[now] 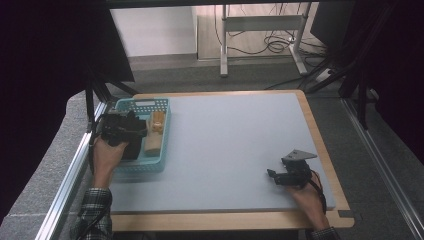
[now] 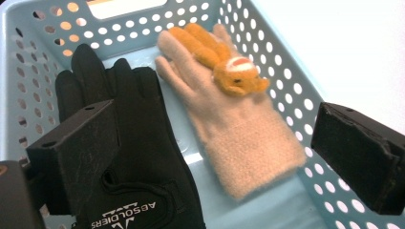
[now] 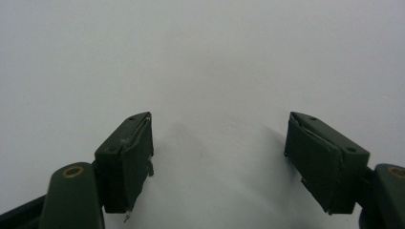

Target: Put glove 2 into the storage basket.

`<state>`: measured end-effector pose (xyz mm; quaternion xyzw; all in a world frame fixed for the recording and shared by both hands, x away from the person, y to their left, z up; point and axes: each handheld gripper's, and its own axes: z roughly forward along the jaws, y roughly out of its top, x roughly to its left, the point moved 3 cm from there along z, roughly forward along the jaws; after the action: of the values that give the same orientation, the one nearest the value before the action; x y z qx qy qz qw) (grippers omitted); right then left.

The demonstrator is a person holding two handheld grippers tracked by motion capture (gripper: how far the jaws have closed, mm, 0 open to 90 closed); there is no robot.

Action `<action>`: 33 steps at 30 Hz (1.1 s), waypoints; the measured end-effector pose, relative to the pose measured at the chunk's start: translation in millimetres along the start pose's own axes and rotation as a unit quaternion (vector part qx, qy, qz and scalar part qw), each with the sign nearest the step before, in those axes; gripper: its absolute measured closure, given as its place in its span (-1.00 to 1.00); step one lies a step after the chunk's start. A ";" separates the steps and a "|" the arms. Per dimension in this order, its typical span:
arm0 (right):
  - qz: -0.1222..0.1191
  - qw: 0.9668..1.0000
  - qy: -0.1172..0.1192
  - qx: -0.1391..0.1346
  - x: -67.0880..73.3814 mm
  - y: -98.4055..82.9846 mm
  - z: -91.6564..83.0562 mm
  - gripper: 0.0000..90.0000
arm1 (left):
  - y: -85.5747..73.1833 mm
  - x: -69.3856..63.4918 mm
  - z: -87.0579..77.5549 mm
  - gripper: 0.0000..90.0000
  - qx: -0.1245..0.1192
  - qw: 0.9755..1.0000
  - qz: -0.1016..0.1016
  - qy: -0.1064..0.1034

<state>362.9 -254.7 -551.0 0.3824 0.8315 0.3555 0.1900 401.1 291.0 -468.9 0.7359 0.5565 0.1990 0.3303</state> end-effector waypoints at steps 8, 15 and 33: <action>-0.001 1.000 0.000 0.000 0.1 0.0 0.0 -0.46 | -1.2 -10.9 -1.3 -0.95 -0.007 1.000 0.016 -0.008; -0.001 1.000 -0.001 -0.001 0.2 -0.1 0.1 -0.46 | -2.1 -21.2 -2.5 -0.96 -0.009 0.999 0.032 -0.014; -0.001 1.000 -0.001 -0.001 0.2 -0.1 0.1 -0.47 | -10.4 -36.1 -4.3 -0.96 -0.018 0.999 0.042 -0.029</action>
<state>362.8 -254.6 -551.1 0.3816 0.8314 0.3554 0.1918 380.2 259.6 -470.5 0.7579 0.5121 0.2013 0.3505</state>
